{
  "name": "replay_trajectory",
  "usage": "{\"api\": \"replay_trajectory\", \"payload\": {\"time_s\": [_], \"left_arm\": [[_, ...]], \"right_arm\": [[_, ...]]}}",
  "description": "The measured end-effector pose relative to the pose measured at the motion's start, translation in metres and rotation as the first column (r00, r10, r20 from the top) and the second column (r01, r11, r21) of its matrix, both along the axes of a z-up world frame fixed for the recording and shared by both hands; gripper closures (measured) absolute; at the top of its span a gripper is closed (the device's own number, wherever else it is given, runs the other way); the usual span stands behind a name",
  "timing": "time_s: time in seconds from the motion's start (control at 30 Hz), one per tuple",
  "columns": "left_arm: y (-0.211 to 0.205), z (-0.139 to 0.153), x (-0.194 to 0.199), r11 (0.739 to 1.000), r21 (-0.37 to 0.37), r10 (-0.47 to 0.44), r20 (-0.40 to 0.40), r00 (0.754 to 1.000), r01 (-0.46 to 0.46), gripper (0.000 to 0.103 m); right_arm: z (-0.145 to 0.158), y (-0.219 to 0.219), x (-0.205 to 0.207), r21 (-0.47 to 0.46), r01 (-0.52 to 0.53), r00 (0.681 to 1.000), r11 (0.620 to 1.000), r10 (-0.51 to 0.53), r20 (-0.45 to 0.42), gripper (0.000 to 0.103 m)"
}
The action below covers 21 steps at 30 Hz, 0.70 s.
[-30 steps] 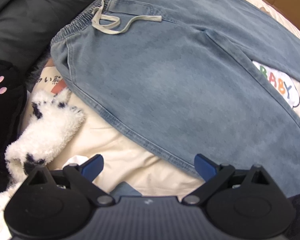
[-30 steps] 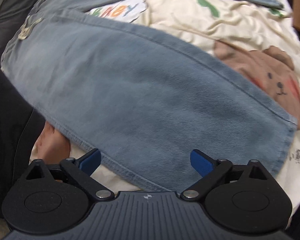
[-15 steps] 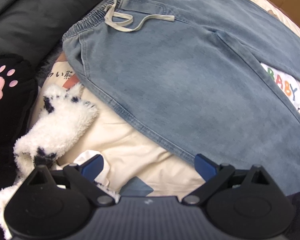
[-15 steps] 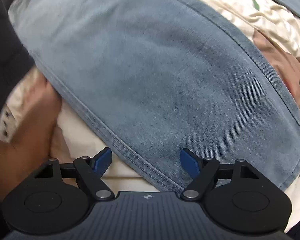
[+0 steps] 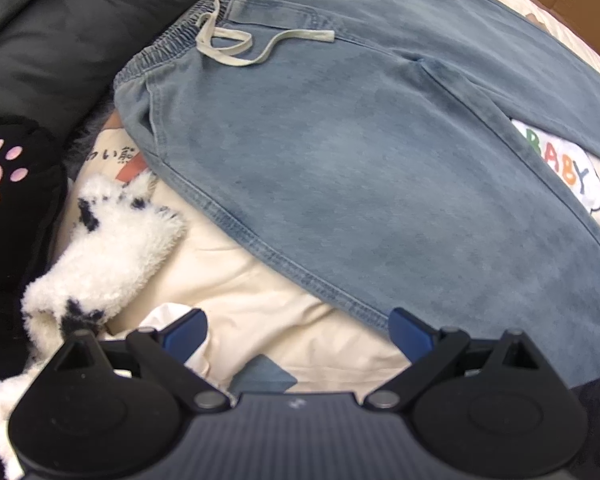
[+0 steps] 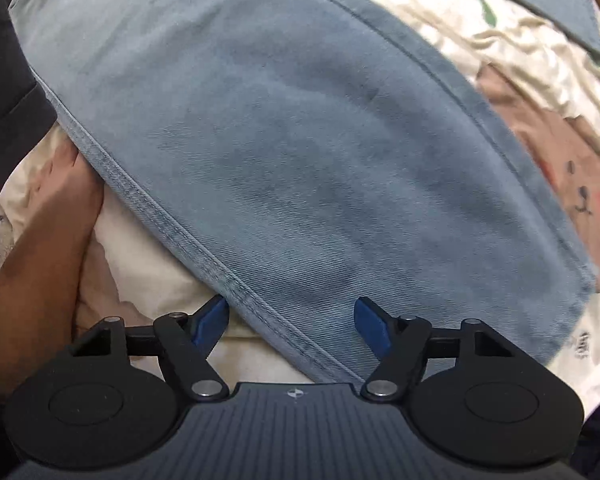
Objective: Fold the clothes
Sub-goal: 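Close the right tool on the edge of the light-blue jeans leg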
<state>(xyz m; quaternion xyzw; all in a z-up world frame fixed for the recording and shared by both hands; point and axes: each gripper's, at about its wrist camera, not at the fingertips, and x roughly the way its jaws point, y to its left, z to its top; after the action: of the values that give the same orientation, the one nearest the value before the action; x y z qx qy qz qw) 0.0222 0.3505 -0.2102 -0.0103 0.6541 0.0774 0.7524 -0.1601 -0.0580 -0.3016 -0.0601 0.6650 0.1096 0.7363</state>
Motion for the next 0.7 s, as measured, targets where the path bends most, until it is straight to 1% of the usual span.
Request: {"api": "replay_trajectory", "payload": {"time_s": [0.17, 0.2, 0.23, 0.37, 0.53, 0.57, 0.63, 0.67, 0.7], "left_arm": [[0.002, -0.005, 0.002, 1.000, 0.013, -0.012, -0.008, 1.000, 0.012, 0.005], [0.002, -0.006, 0.003, 1.000, 0.017, -0.014, -0.011, 1.000, 0.014, 0.005], [0.003, -0.006, 0.003, 1.000, 0.022, -0.016, -0.013, 1.000, 0.016, 0.005], [0.007, 0.001, 0.006, 1.000, 0.008, -0.014, 0.001, 1.000, 0.014, 0.005], [0.014, 0.007, 0.006, 1.000, 0.005, -0.005, 0.007, 1.000, 0.005, 0.005], [0.016, 0.008, 0.006, 1.000, 0.005, -0.001, 0.006, 1.000, 0.001, 0.005], [0.021, 0.008, 0.004, 1.000, 0.005, 0.006, 0.004, 1.000, -0.006, 0.005], [0.023, 0.008, 0.004, 1.000, 0.007, 0.008, 0.003, 1.000, -0.008, 0.005], [0.025, 0.008, 0.003, 1.000, 0.009, 0.010, 0.001, 1.000, -0.010, 0.005]], "right_arm": [[0.000, 0.001, -0.001, -0.026, 0.009, 0.999, 1.000, -0.008, 0.050, 0.034], [-0.001, 0.003, -0.001, -0.029, 0.007, 0.998, 1.000, -0.006, 0.056, 0.037], [-0.003, 0.005, -0.001, -0.028, 0.001, 0.998, 1.000, 0.000, 0.056, 0.037], [-0.009, 0.019, -0.001, 0.009, -0.048, 0.998, 0.999, 0.048, 0.032, 0.037], [-0.015, 0.027, -0.001, -0.015, -0.098, 0.995, 0.995, 0.099, 0.011, 0.036], [-0.014, 0.027, -0.001, -0.018, -0.096, 0.995, 0.995, 0.096, 0.011, 0.037], [-0.011, 0.026, 0.000, -0.023, -0.080, 0.997, 0.997, 0.081, 0.012, 0.041], [-0.009, 0.025, 0.000, -0.026, -0.072, 0.997, 0.997, 0.073, 0.013, 0.050], [-0.006, 0.023, 0.000, -0.022, -0.053, 0.998, 0.998, 0.053, 0.018, 0.056]]}}
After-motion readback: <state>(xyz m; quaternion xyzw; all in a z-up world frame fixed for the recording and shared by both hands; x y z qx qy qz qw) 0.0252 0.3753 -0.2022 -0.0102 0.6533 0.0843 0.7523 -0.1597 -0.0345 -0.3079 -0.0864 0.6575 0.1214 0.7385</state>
